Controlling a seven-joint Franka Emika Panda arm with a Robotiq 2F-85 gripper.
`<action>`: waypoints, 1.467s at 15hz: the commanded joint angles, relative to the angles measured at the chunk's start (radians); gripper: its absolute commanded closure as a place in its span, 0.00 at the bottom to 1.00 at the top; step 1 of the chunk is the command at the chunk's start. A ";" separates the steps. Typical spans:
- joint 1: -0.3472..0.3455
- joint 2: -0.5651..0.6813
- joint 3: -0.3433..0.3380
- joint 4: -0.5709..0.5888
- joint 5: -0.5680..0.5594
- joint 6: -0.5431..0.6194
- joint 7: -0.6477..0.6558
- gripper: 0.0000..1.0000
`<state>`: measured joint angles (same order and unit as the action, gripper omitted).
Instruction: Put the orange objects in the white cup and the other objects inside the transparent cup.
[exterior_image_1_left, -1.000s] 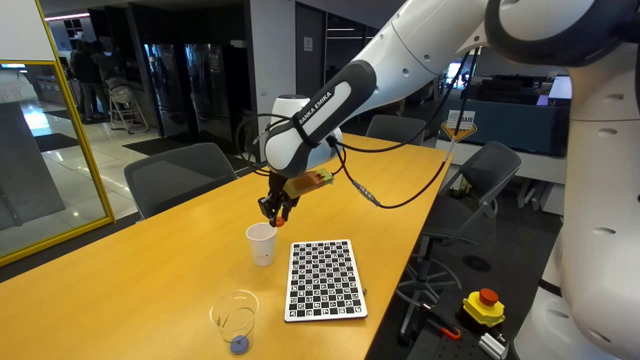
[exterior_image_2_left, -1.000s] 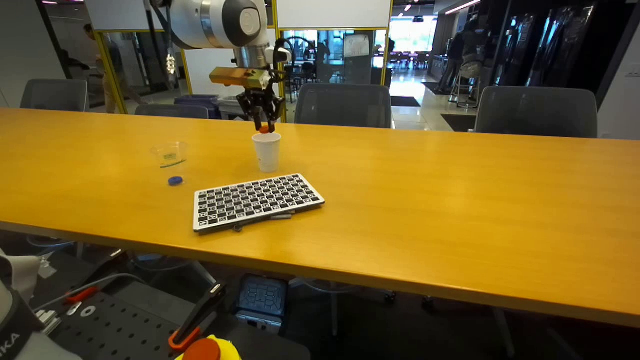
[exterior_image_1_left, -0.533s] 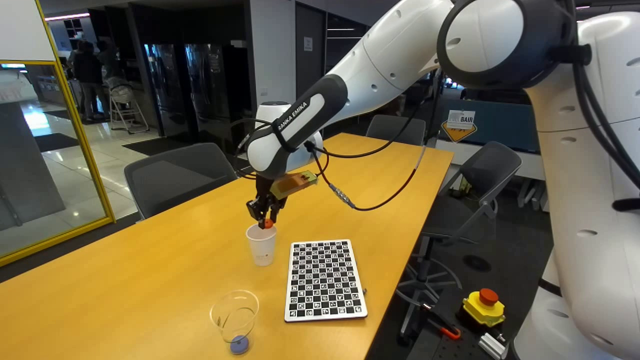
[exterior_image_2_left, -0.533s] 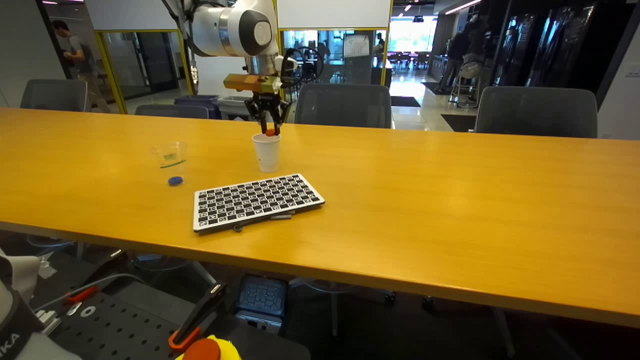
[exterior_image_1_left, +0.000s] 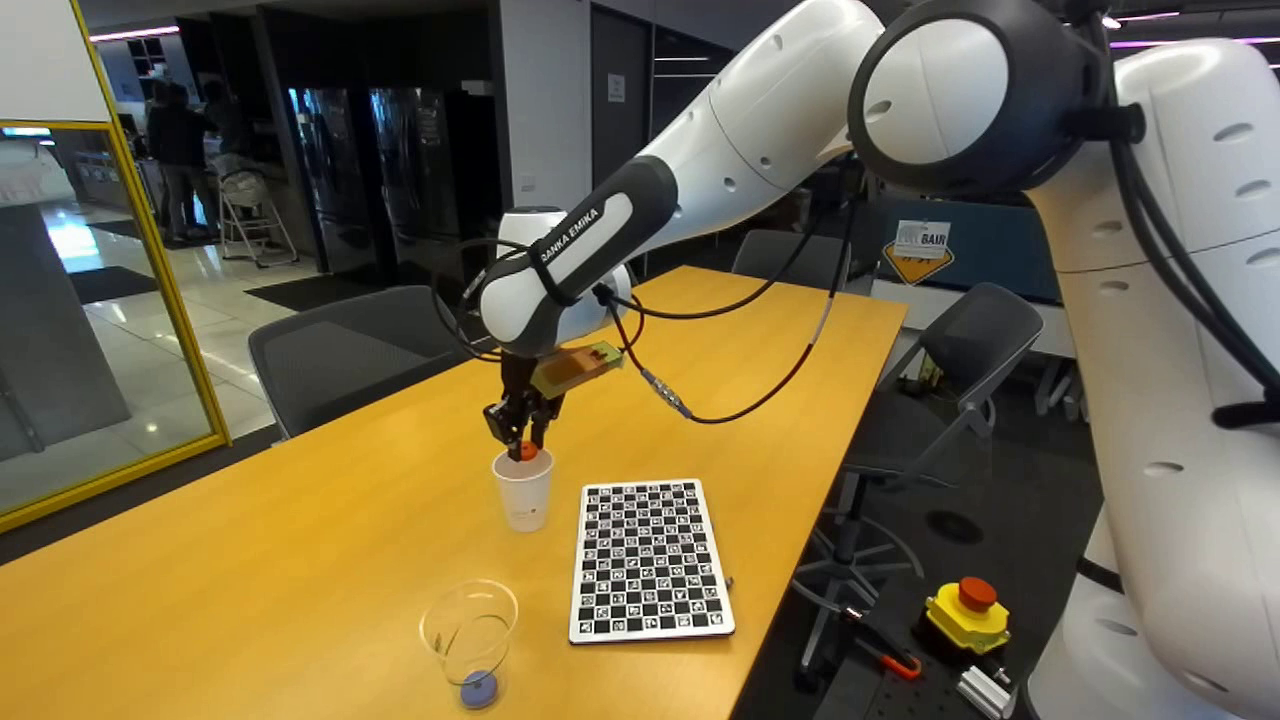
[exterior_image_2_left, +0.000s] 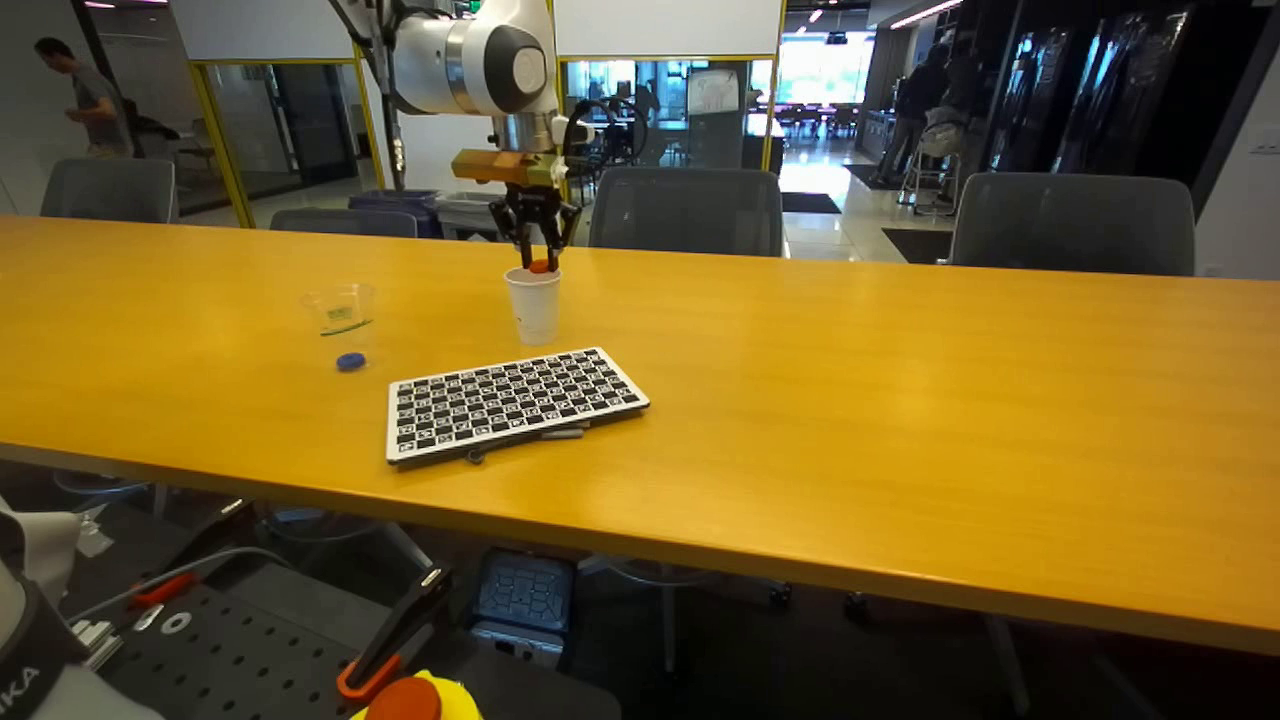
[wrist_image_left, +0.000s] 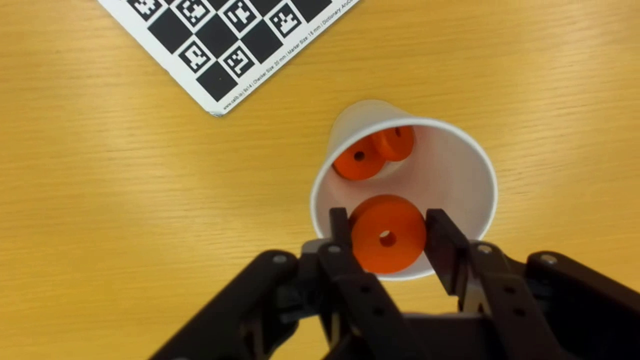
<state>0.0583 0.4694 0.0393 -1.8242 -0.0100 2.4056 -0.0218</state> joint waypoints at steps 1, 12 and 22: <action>-0.017 0.016 0.019 0.048 0.024 -0.051 -0.036 0.75; -0.002 -0.147 0.001 -0.108 -0.011 -0.060 -0.002 0.00; -0.007 -0.659 0.006 -0.610 0.021 -0.147 -0.126 0.00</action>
<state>0.0571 0.0055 0.0462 -2.2574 -0.0121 2.2817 -0.0907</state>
